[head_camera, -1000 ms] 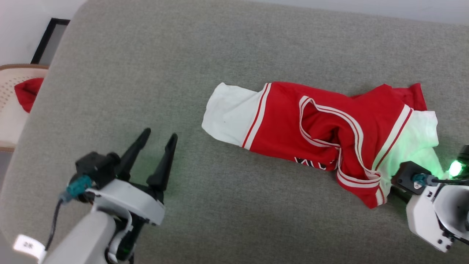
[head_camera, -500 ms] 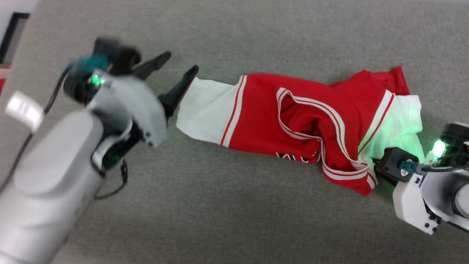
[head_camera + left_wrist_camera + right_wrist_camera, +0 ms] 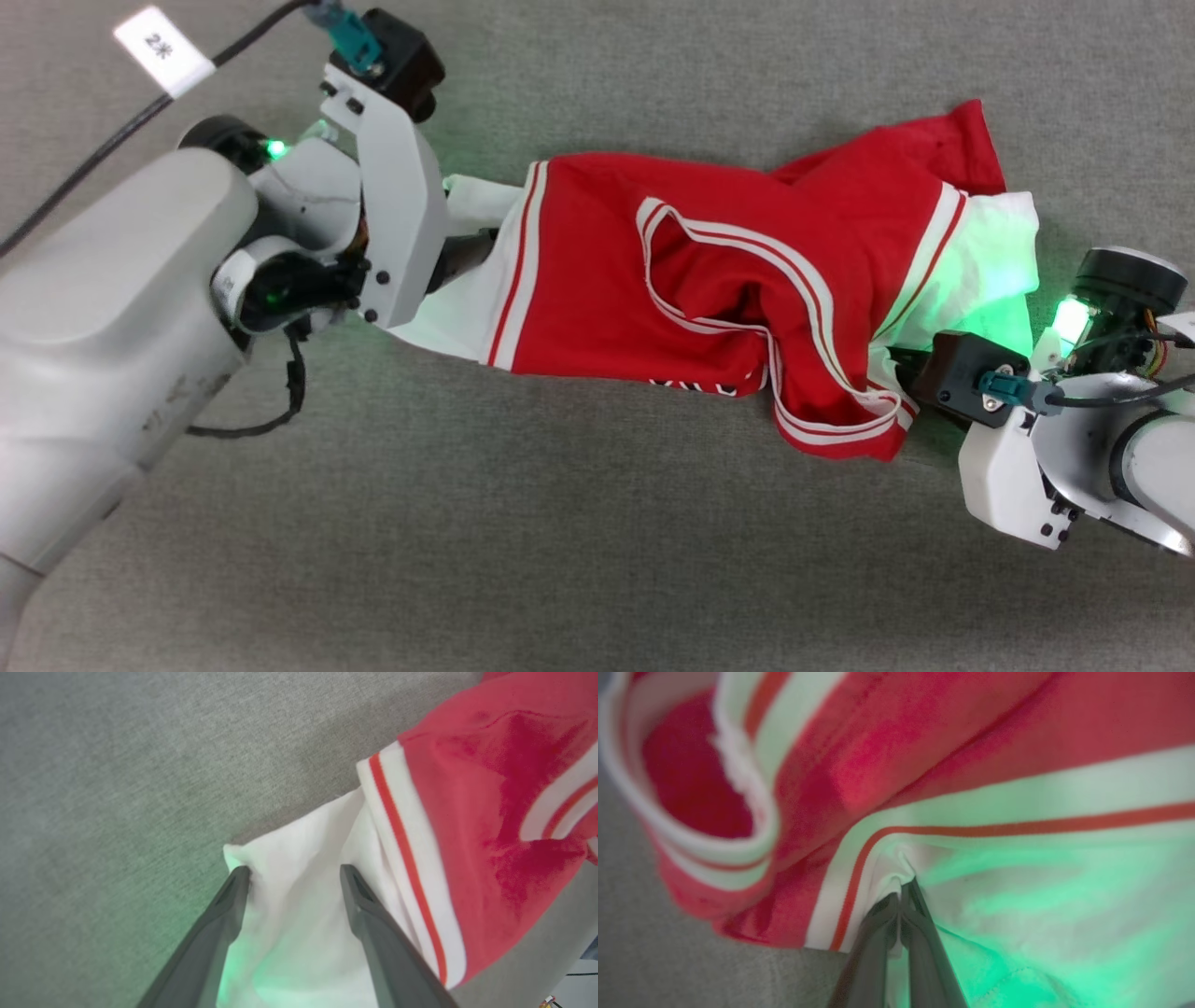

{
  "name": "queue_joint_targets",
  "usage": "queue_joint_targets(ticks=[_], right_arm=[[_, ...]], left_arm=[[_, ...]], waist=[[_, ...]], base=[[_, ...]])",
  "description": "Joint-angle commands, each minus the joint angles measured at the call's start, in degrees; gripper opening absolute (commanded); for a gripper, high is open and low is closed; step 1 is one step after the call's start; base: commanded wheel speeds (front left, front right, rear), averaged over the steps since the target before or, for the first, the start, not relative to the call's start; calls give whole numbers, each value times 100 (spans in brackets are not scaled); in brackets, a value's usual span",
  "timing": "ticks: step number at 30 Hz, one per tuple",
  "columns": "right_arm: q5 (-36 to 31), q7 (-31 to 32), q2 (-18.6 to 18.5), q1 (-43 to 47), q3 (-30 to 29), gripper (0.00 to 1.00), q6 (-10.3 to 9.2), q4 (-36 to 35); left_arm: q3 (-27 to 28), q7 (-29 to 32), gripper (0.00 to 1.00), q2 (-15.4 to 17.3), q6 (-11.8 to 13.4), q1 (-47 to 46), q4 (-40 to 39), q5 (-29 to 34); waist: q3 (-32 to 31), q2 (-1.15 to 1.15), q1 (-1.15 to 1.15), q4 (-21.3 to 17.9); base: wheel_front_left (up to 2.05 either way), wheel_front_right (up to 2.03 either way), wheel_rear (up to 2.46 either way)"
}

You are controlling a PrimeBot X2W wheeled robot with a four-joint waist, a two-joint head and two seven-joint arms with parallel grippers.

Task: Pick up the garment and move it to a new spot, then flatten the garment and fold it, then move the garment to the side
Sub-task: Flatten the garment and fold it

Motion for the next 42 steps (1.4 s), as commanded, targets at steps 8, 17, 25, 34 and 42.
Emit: queue_joint_targets(ticks=[8,17,25,34,42], right_arm=[[-1,115,69,80,293,0,-18,400],[172,-309,19,132,-218,0,-21,402],[560,-472,-246,453,-1309,0,-11,-60],[1021,-416,120,902,-3148,0,-11,-36],[763,-274,1195,-69,-4030,0,-11,1204]], left_arm=[[-738,-554,92,28,-10,-346,125,-154],[-756,-1305,0,174,-11,-184,327,-895],[-232,-2332,0,507,-11,19,-166,-1654],[336,-3686,0,546,-11,34,-410,-1710],[779,-4873,0,-228,-10,-577,1109,-1419]], waist=[[107,0,0,-68],[-323,0,0,-104],[-809,0,0,-113],[-927,0,0,-26],[-376,0,0,23]], base=[[0,0,0],[0,0,0],[0,0,0],[0,0,0],[0,0,0]])
